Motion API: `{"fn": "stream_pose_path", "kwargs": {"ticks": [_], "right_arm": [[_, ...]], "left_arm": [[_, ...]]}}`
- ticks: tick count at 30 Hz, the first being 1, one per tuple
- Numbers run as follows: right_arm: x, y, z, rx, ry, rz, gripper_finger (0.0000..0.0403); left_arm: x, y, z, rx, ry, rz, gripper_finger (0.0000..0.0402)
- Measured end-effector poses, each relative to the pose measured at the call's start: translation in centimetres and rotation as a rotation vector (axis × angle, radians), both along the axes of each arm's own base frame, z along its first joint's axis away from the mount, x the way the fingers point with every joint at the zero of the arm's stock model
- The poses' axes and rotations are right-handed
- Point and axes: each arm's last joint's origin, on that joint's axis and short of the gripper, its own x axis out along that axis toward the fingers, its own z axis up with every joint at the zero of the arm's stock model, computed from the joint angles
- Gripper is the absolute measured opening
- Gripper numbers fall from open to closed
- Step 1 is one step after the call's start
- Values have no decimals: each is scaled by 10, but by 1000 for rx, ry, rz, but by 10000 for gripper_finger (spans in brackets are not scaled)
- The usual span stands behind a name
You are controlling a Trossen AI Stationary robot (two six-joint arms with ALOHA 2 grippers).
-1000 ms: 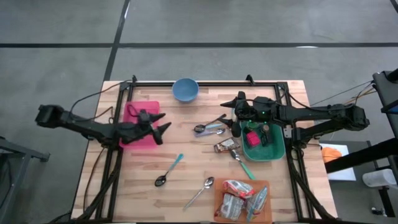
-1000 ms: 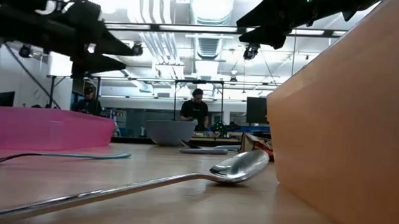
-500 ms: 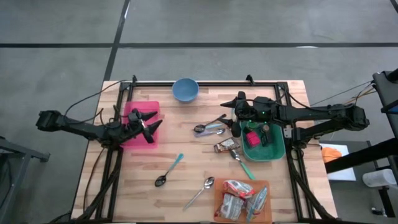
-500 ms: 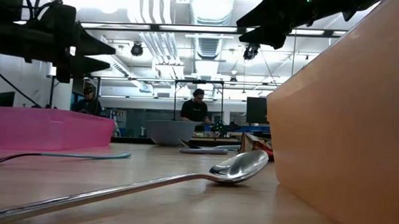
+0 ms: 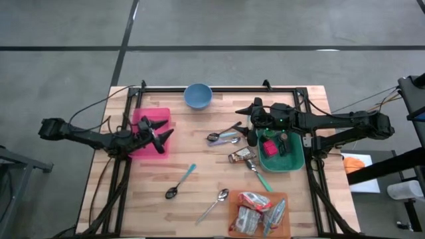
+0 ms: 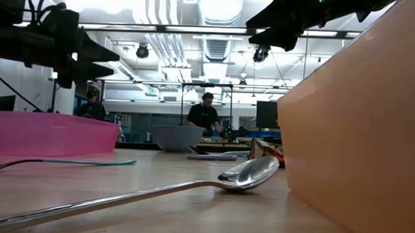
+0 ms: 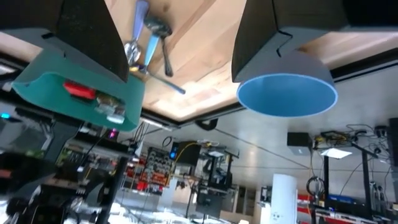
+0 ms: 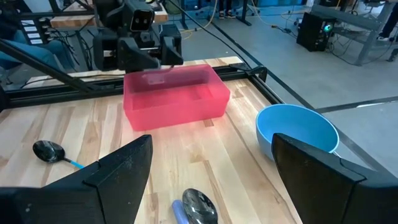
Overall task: Pick & Place Food Item
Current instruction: Put the orange seasoning pack into the green bin
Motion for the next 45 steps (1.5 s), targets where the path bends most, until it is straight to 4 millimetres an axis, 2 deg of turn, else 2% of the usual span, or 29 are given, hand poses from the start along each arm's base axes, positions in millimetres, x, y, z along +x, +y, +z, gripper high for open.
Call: {"fn": "stream_pose_path", "kwargs": {"ticks": [20, 31, 45], "right_arm": [[0, 0, 0, 0, 0, 0, 327], [0, 0, 0, 0, 0, 0, 327], [0, 0, 0, 0, 0, 0, 327]], "left_arm": [[0, 0, -4, 2, 44, 0, 285], [-3, 0, -19, 26, 208, 1, 285], [-3, 1, -21, 27, 225, 1, 285]]}}
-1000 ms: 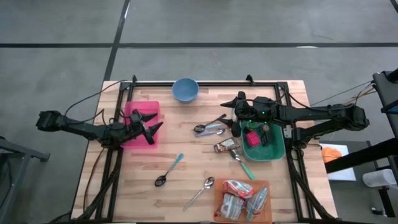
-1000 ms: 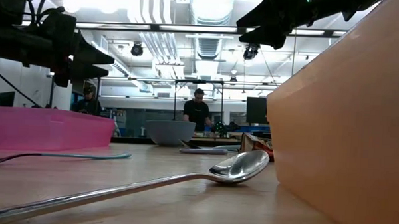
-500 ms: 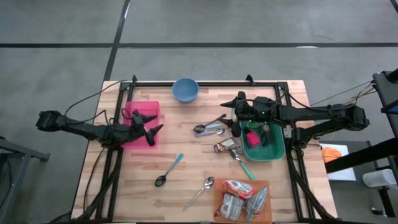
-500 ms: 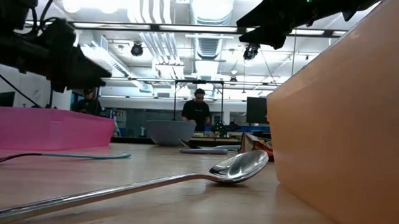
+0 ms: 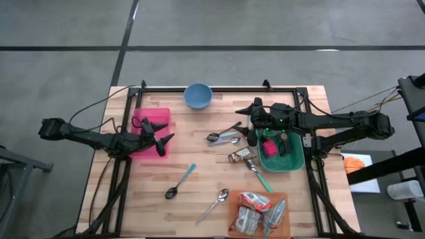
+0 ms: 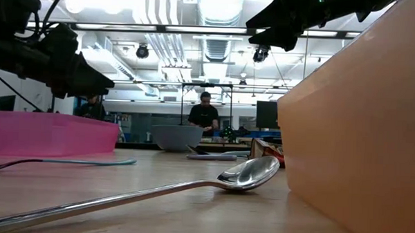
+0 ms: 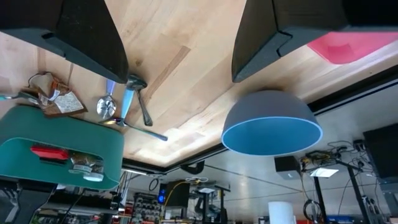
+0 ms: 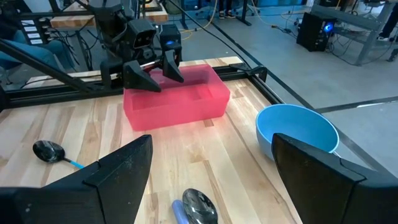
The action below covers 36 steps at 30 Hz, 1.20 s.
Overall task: Pick & Place Food Item
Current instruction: Put the orange seasoning pack into the green bin
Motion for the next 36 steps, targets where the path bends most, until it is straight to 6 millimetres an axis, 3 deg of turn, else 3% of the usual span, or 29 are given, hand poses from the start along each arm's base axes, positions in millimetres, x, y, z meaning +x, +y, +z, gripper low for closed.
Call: {"fn": "stream_pose_path", "kwargs": {"ticks": [36], "right_arm": [[1, 0, 3, 28, -43, -15, 327]], "left_arm": [[-1, 0, -2, 4, 25, -1, 285]]}}
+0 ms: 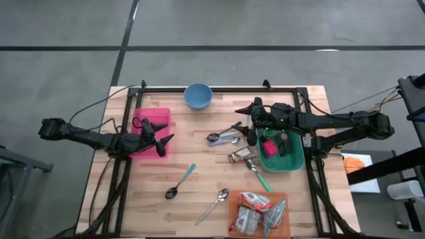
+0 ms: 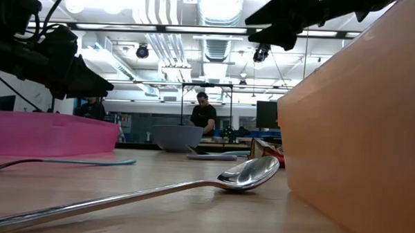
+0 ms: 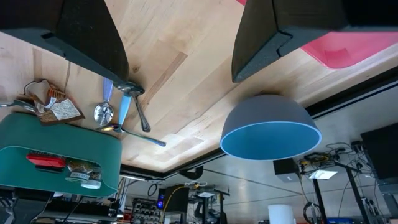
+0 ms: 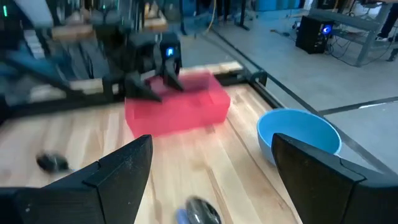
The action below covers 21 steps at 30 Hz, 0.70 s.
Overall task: Pick & Place Food Item
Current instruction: Put the orange seasoning pack into the green bin
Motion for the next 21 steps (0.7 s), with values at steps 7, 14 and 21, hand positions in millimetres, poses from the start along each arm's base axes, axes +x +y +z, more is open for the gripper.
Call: {"fn": "stream_pose_path", "kwargs": {"ticks": [7, 14, 21], "right_arm": [[0, 0, 1, 144, -43, -45, 327], [0, 1, -3, 53, 6, -61, 327], [0, 14, 7, -23, 232, -29, 327]], "left_arm": [[0, 0, 0, 1, 2, 1, 285], [-1, 0, -4, 8, 44, 1, 285], [-1, 0, -4, 8, 47, 1, 285]]}}
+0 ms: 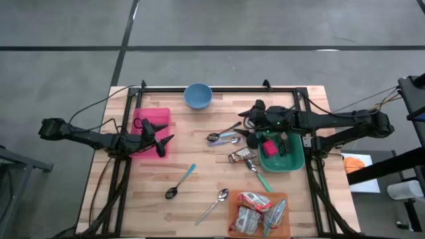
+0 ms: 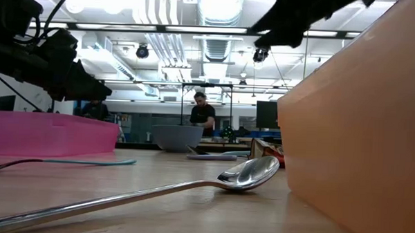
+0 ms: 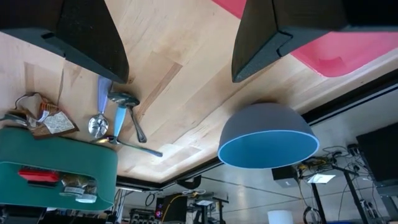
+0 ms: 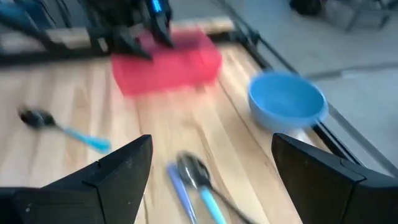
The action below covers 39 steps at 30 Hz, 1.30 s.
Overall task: Pick & Place Food Item
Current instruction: Put the orange seasoning pack into the green bin
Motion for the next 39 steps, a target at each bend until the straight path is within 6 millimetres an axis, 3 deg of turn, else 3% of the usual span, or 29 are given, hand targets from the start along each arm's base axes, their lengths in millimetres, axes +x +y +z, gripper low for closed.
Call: {"fn": "stream_pose_path", "kwargs": {"ticks": [6, 10, 16, 22, 30, 39], "right_arm": [[5, 24, 14, -57, 306, 12, 327], [13, 44, 11, -120, 528, -6, 327], [35, 71, 0, -157, 703, -87, 327], [53, 82, -22, -211, 892, -165, 327], [74, 89, -39, -167, 951, -197, 327], [74, 95, -45, 17, 1035, -112, 327]], "left_arm": [[0, 0, 0, 0, 0, 0, 285], [0, 0, 0, -2, -1, 1, 285], [0, 0, 0, -2, 0, 0, 285], [0, 0, 0, -1, 1, 0, 285], [0, 0, 0, -1, 1, -1, 285], [0, 0, 0, -1, 3, -1, 285]]}}
